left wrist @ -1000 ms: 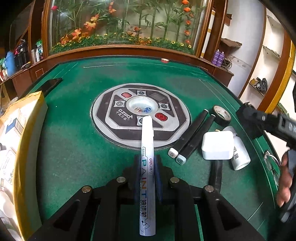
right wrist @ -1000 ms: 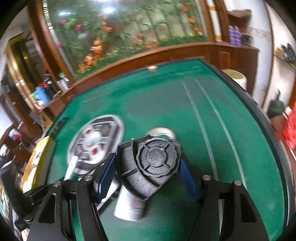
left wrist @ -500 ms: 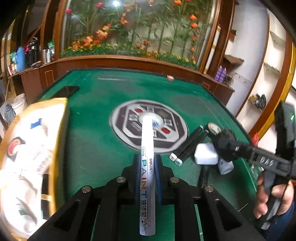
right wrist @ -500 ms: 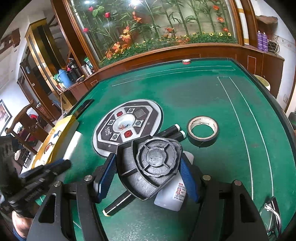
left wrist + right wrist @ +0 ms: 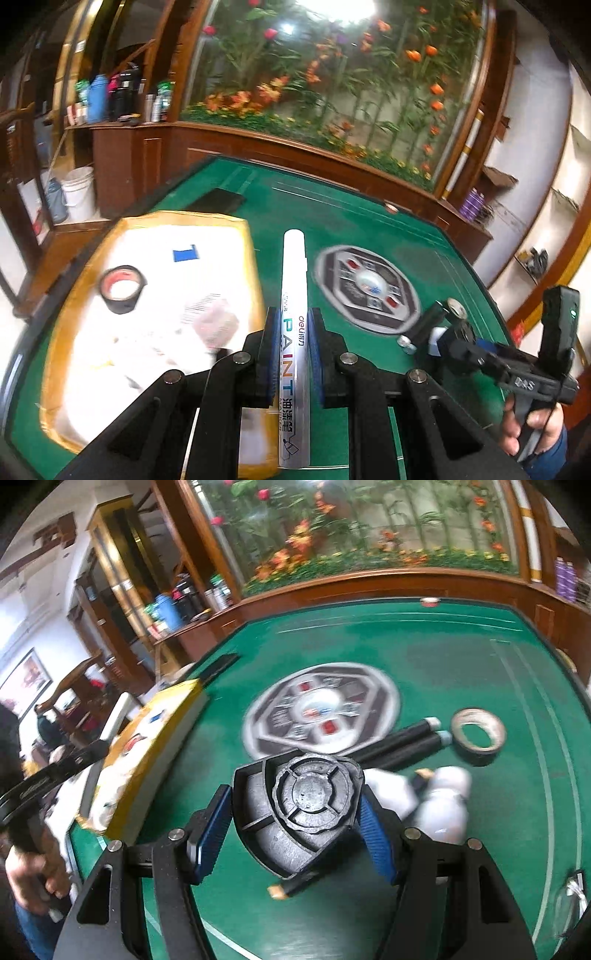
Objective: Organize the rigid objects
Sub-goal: 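Carry the paint marker and black rubber pad into the white tray and open both tools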
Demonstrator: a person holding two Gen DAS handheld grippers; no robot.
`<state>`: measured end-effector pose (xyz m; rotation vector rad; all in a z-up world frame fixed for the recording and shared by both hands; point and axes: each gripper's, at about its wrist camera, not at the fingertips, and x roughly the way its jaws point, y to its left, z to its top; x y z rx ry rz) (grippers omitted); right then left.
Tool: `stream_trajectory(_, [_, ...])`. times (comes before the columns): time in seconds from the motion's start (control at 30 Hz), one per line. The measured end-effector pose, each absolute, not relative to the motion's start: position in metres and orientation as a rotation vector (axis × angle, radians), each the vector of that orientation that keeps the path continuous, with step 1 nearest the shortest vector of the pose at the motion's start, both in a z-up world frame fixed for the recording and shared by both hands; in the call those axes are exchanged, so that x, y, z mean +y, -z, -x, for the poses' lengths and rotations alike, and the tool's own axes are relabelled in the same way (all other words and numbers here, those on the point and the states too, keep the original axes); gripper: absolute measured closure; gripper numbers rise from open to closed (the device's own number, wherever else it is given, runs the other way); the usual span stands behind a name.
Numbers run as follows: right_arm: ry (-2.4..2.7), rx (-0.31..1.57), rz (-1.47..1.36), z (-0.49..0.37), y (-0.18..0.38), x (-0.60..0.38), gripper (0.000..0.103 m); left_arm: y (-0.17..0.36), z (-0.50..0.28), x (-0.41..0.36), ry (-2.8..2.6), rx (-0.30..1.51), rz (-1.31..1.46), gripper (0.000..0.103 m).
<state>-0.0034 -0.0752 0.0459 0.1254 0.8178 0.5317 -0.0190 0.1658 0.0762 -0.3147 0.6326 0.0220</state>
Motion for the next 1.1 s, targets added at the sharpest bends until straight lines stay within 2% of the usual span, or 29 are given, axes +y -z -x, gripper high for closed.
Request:
stream_trajectory(0.47, [-0.816,0.84,0.037,-0.007,-0.1,0.102,0.037,-0.059,0.004,0.258,-0.181,0.696,0.378,0.089])
stream_trajectory(0.73, [-0.811,0.945,0.044,-0.055,-0.071,0.19,0.037,-0.032,-0.018,0.288,-0.221,0.755,0.466,0.089])
stream_trajectory(1.1, [-0.774,1.008,0.056,-0.074,-0.042,0.227,0.036,-0.017,-0.026,0.299,-0.222,0.785,0.529,0.088])
